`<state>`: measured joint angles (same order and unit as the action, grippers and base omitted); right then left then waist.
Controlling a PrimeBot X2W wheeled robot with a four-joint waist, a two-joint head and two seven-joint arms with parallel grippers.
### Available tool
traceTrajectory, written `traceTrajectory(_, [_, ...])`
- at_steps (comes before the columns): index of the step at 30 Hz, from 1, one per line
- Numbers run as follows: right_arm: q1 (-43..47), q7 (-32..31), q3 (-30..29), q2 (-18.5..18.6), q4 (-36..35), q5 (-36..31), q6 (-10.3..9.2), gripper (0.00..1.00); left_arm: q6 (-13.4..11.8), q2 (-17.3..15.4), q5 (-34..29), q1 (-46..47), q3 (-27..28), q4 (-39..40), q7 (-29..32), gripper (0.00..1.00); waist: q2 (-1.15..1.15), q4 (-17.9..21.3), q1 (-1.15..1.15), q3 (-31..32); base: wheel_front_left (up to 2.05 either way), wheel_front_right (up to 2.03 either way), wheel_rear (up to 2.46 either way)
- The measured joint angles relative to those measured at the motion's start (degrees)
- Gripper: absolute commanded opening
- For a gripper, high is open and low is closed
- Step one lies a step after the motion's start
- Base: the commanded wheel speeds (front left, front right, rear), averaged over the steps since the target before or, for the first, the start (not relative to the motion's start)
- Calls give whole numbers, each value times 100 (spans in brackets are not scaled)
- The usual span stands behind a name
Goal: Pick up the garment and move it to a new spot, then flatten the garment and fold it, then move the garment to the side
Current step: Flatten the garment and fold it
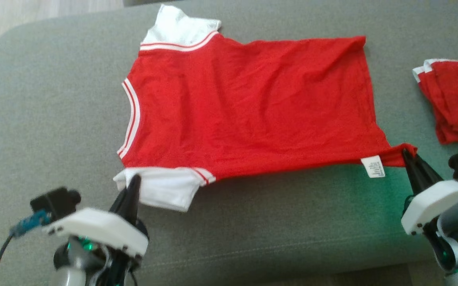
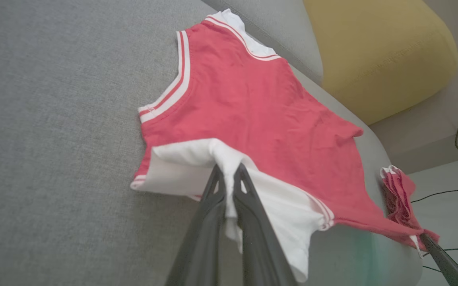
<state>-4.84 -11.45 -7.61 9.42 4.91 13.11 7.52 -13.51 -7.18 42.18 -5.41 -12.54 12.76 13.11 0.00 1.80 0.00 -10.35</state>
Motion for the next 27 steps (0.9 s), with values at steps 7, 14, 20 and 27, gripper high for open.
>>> traceTrajectory(7, [-770, 118, 68, 21, 576, -89, 0, 0, 119, 160, -133, 1365, -109, -992, -214, 0, 0, -13, 0, -377, 0, 0, 0])
traceTrajectory(14, [-1474, 402, 170, 96, 1228, -125, 0, 0, 299, 222, -242, 2172, -166, -1873, -424, 0, 0, -40, 0, -659, 0, 0, 0])
traceTrajectory(20, [-2015, 600, 325, 168, 1785, -156, 0, 6, 557, 224, -376, 2693, -235, -2488, -625, 15, 0, -61, 0, -896, 0, 0, 0])
traceTrajectory(27, [-2167, 1040, 367, 167, 2090, -232, 0, 100, 650, 235, -382, 2861, -269, -2856, -938, 100, 0, -111, 0, -906, 0, 0, 0])
